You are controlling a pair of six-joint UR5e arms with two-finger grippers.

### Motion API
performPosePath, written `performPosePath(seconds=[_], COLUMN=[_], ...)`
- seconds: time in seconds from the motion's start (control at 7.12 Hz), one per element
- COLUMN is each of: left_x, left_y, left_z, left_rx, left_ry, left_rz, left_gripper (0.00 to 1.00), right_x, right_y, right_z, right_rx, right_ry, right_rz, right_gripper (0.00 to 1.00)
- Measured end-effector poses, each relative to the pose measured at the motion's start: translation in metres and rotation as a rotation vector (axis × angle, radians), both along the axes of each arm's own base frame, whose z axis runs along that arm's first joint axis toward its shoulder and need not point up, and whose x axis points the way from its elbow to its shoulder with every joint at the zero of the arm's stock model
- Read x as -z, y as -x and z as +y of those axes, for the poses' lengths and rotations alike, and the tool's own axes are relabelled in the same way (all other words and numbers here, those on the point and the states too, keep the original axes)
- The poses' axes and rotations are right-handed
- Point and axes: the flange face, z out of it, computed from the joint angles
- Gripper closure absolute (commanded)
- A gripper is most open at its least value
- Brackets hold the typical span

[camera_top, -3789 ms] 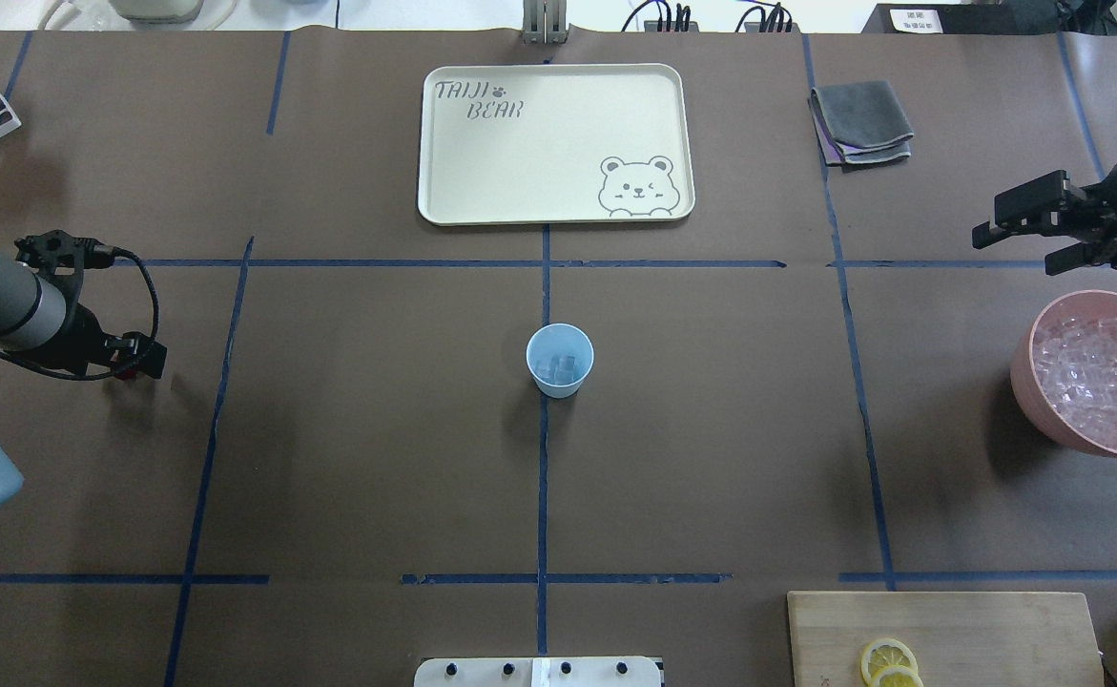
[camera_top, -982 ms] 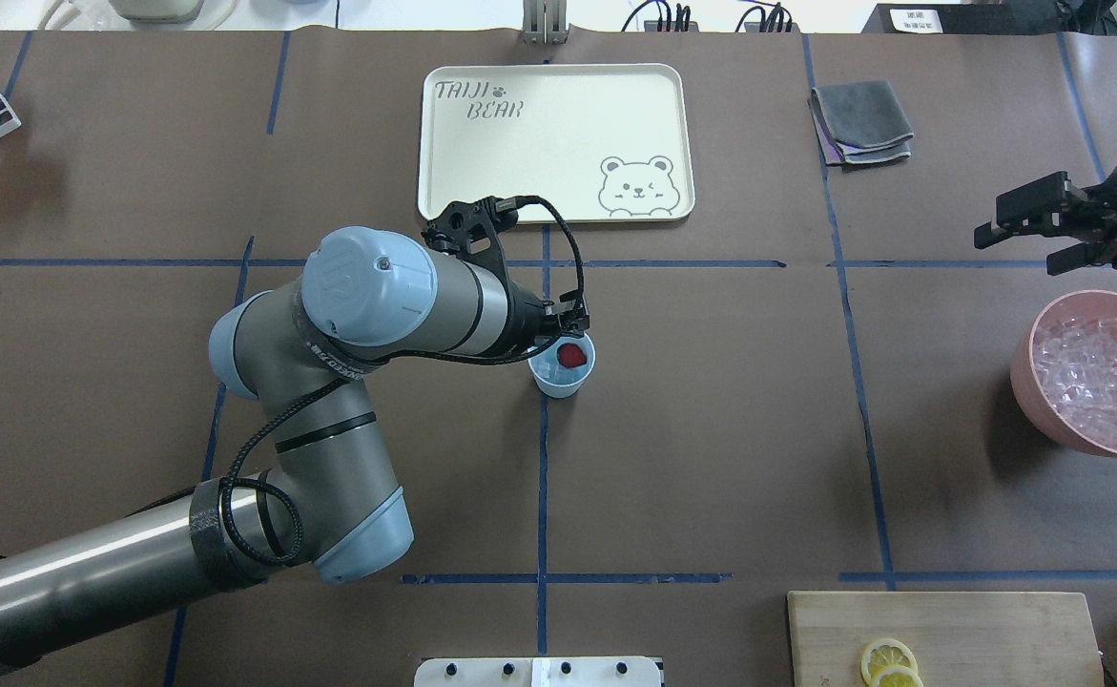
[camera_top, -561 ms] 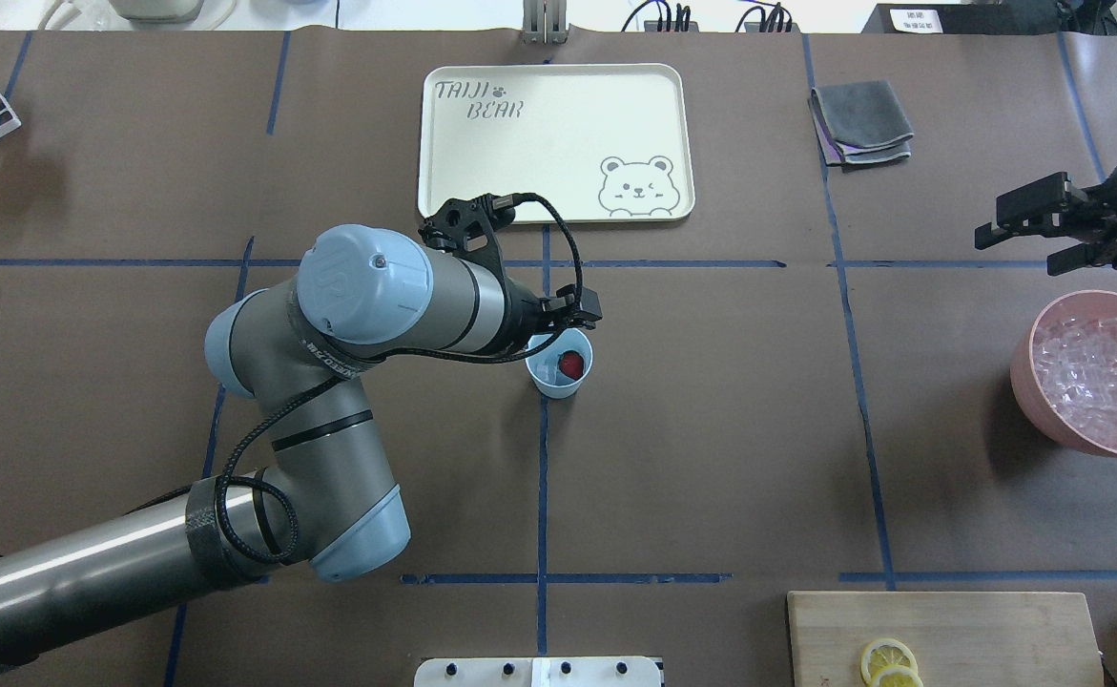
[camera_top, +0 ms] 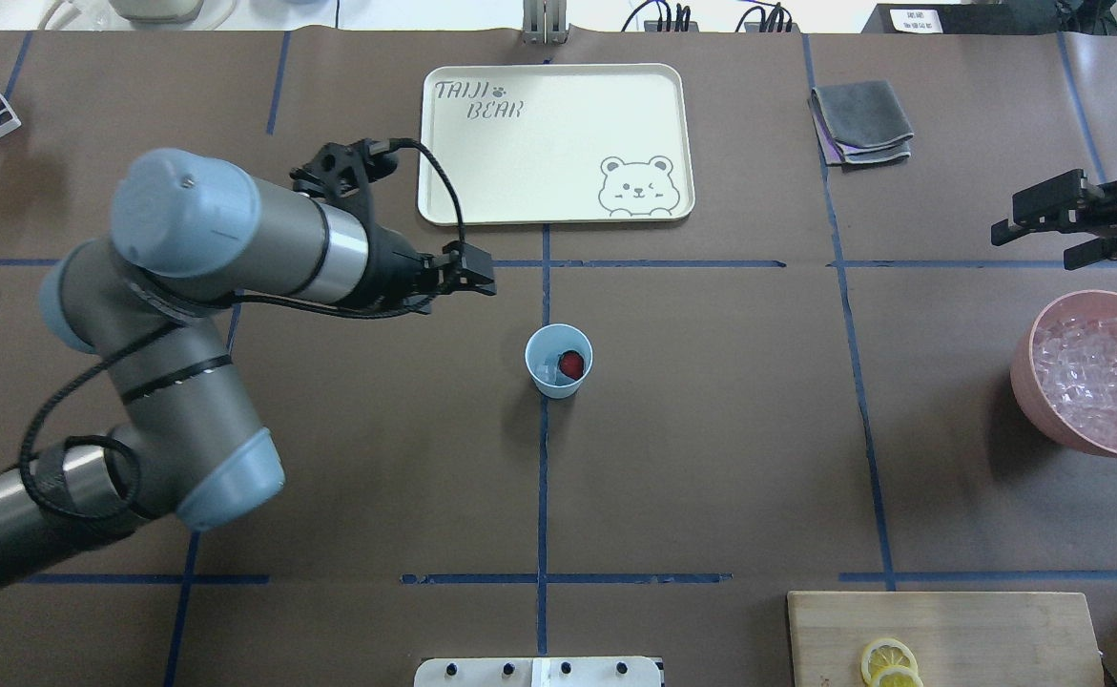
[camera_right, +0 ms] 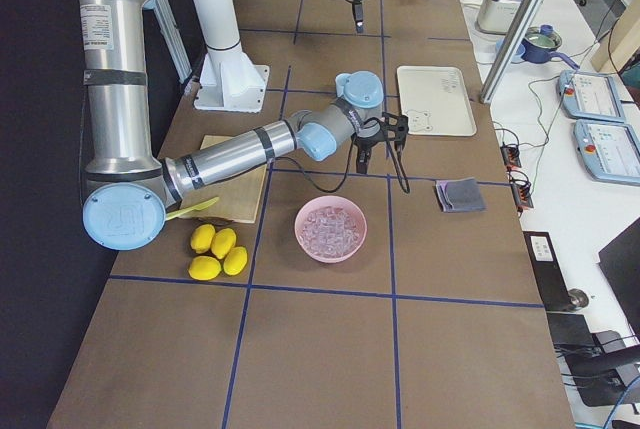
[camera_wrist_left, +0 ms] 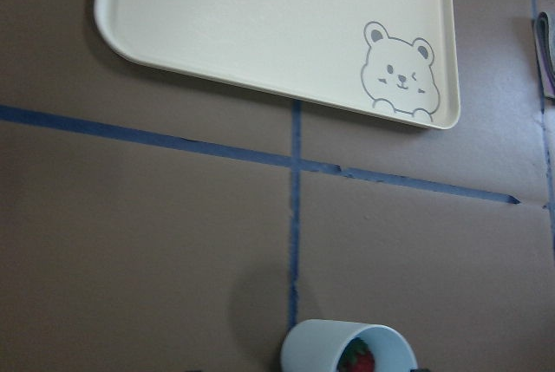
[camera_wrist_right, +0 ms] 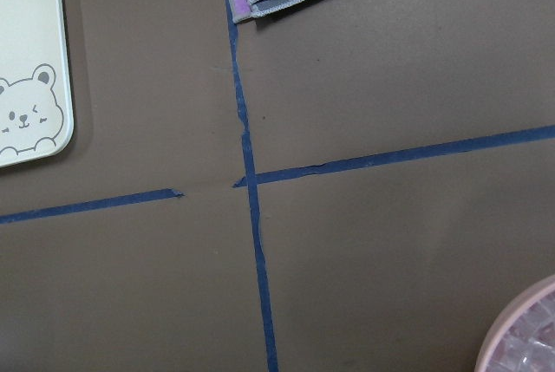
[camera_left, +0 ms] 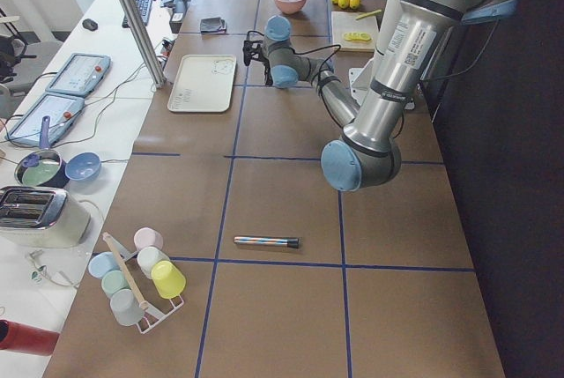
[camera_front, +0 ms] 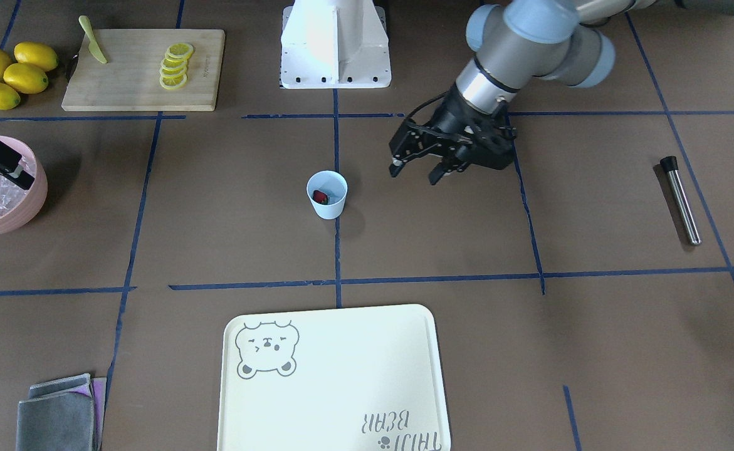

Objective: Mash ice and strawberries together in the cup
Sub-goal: 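Withdraw the left gripper to its side and grasp the steel muddler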

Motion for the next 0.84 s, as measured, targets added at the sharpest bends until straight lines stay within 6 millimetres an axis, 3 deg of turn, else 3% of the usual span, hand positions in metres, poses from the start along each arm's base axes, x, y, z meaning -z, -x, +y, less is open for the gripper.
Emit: performPosePath(seconds=[0.42,0.7,0.84], left_x=[-0.162,-0.270,-0.319], left_y=[0.143,0.204,0.224], left_z=[-0.033,-0.059,-0.066], left_rx=[-0.094,-0.122,-0.139], left_ry=[-0.145,-0.149,-0.118], left_rz=[-0.205,-0.337,-0.382], left_gripper=[0.17,0.17,0.17], right_x=[-0.009,-0.025,-0.029], right_y=[-0.012,-0.027,-0.030], right_z=[-0.004,-0.011,-0.013], right_rx=[-0.013,-0.014,-0.011], right_ry=[-0.002,-0.034,-0.046], right_rz=[0.012,0.041,0.051], right_gripper=[0.00,0.00,0.00])
